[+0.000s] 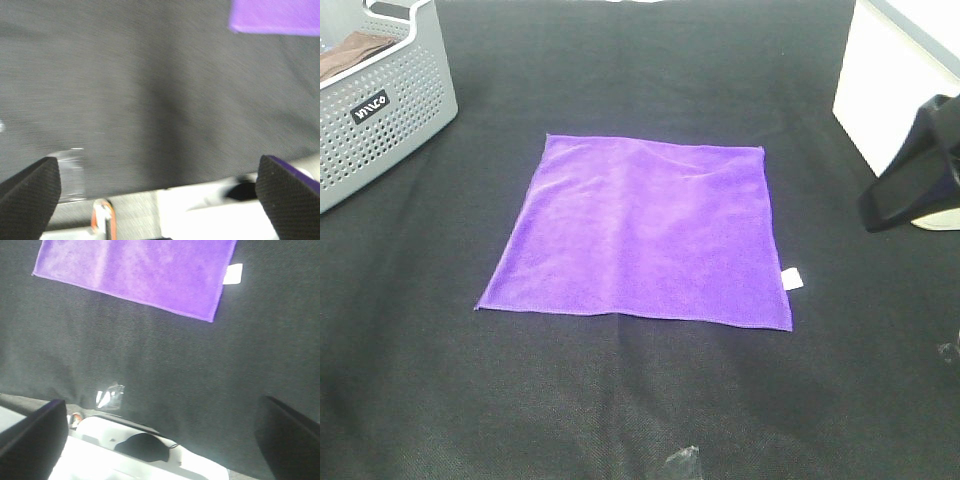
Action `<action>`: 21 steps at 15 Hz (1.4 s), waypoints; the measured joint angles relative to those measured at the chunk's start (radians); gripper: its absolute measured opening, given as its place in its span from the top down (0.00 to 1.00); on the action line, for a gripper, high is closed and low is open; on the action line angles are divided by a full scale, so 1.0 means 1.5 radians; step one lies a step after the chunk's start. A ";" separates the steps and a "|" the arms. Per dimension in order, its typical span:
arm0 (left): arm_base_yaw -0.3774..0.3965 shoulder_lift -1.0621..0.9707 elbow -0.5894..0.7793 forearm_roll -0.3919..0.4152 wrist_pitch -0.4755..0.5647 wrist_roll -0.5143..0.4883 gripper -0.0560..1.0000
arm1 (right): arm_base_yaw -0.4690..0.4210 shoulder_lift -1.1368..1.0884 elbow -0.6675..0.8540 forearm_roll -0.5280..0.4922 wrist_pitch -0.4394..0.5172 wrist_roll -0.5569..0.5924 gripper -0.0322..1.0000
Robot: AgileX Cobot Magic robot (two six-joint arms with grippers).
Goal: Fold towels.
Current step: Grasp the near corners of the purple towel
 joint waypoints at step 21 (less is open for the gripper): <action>-0.131 0.663 -0.252 -0.205 -0.166 0.199 0.01 | -0.179 0.417 -0.137 0.141 -0.021 -0.195 0.18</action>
